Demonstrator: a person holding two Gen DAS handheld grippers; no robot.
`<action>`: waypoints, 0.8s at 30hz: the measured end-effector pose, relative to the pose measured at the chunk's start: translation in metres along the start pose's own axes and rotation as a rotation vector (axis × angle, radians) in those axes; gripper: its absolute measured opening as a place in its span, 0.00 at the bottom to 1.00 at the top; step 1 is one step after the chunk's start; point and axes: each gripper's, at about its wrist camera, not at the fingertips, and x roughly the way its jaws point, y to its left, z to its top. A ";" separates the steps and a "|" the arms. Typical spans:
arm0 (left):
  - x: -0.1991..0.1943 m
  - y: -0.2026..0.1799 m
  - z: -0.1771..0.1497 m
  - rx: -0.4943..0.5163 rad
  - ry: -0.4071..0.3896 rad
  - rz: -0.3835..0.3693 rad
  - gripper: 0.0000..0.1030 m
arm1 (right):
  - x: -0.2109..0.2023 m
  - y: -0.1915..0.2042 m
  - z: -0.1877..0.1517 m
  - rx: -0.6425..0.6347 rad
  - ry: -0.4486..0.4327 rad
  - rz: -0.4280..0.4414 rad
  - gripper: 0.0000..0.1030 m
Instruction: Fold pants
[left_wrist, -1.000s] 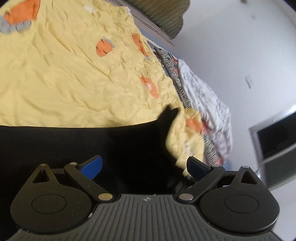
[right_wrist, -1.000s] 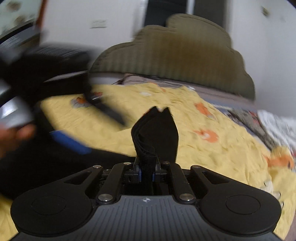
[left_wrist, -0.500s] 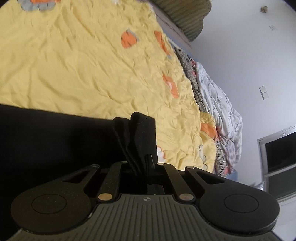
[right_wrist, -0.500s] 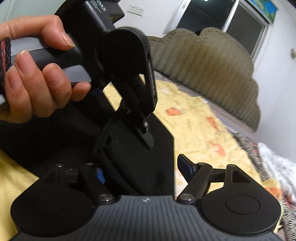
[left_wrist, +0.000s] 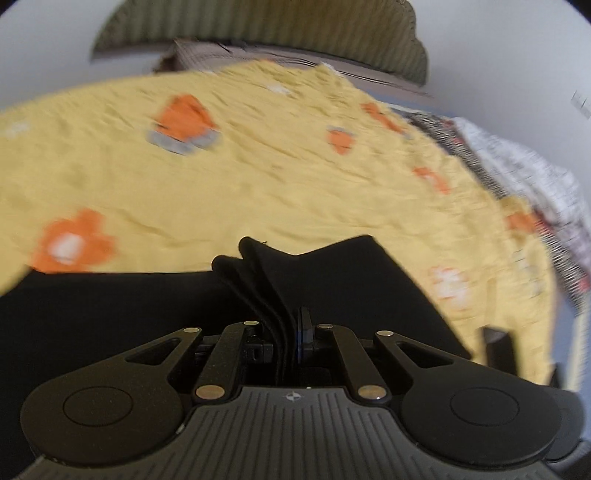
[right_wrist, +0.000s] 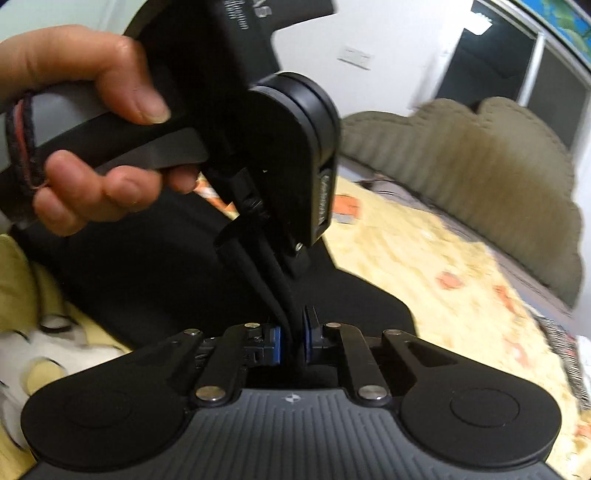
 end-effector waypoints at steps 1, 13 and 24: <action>-0.003 0.006 -0.001 0.007 -0.004 0.020 0.07 | 0.002 0.005 0.001 -0.003 -0.002 0.016 0.11; 0.008 0.041 -0.024 -0.016 0.032 0.100 0.08 | 0.022 0.022 0.001 -0.050 0.060 0.107 0.11; 0.015 0.033 -0.032 0.042 0.016 0.170 0.16 | 0.014 -0.093 -0.012 0.351 0.142 0.051 0.12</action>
